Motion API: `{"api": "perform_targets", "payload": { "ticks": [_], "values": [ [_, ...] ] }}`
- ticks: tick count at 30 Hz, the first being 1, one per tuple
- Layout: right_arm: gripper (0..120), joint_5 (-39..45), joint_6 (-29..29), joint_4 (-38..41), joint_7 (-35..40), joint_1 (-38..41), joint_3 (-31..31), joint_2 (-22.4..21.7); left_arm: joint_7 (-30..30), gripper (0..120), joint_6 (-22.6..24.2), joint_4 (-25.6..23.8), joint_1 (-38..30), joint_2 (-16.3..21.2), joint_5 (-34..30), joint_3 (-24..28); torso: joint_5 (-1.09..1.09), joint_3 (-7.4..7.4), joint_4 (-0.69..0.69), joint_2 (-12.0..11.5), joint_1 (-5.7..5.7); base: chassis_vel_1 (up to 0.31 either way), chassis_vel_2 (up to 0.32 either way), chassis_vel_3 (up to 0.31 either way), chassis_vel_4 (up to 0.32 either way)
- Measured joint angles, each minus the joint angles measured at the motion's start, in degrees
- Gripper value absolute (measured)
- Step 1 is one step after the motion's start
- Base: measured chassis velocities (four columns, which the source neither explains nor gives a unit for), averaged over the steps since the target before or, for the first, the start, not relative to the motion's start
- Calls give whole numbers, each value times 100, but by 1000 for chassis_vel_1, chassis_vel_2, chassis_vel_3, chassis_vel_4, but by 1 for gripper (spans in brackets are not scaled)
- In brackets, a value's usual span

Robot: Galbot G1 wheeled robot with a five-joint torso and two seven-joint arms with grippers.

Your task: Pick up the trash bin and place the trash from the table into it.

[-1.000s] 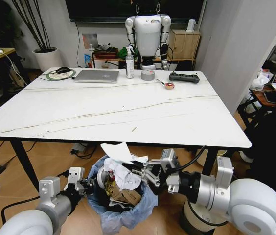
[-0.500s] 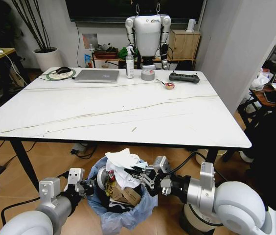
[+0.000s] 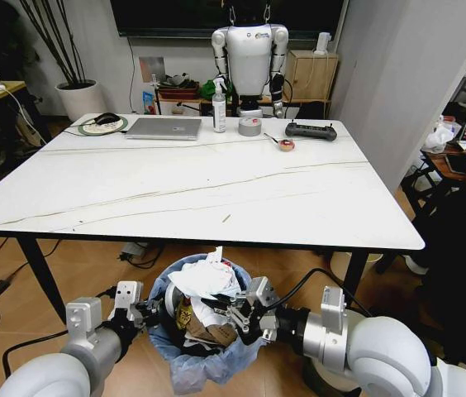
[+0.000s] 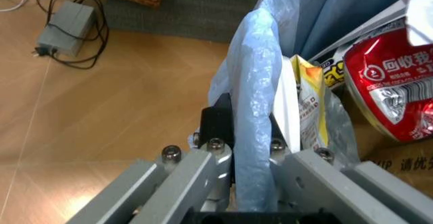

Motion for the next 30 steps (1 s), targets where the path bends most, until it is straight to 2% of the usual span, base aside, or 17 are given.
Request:
{"api": "perform_targets", "payload": {
  "ticks": [5, 7, 12, 14, 17, 19, 22, 23, 25, 27, 30],
  "values": [
    [18, 68, 1, 99, 13, 98, -6, 18, 7, 0, 0, 0, -42, -1, -6, 28, 0, 0, 0, 0, 0, 0, 0, 0, 0],
    [22, 114, 1, 109, 45, 141, -6, 29, 8, 0, 0, 0, -41, 0, -6, 29, 0, 0, 0, 0, 0, 0, 0, 0, 0],
    [43, 251, -22, 129, 218, 247, -28, 83, 13, 0, 0, 0, -47, -4, -4, 67, 0, 0, 0, 0, 0, 0, 0, 0, 0],
    [46, 254, -23, 129, 225, 248, -28, 85, 15, 0, 0, 0, -47, -8, 0, 78, 0, 0, 0, 0, 0, 0, 0, 0, 0],
    [61, 258, -33, 151, 226, 230, -23, 69, 18, 0, 0, 0, -70, -22, 12, 122, 0, 0, 0, 0, 0, 0, 0, 0, 0],
    [63, 258, -33, 155, 225, 224, -17, 60, 19, 0, 0, 0, -77, -22, 12, 125, 0, 0, 0, 0, 0, 0, 0, 0, 0],
    [72, 258, -33, 169, 212, 205, 7, 35, 19, 0, 0, 0, -88, -22, 12, 126, 0, 0, 0, 0, 0, 0, 0, 0, 0],
    [81, 258, -33, 183, 204, 198, 10, 27, 19, 0, 1, 0, -88, -22, 11, 126, 0, 0, 0, 0, 0, 0, 0, 0, 0],
    [89, 258, -33, 216, 183, 188, 9, 19, 19, 0, 0, 0, -89, -20, 7, 123, 0, 0, 0, 0, 0, 0, 0, 0, 0],
    [90, 258, -33, 226, 176, 185, 6, 18, 19, 0, 0, 0, -88, -19, 4, 122, 0, 0, 0, 0, 0, 0, 0, 0, 0],
    [100, 255, -34, 254, 146, 172, -3, 12, 19, 0, 0, 0, -88, -18, 1, 121, 0, 0, 0, 0, 0, 0, 0, 0, 0]
  ]
}}
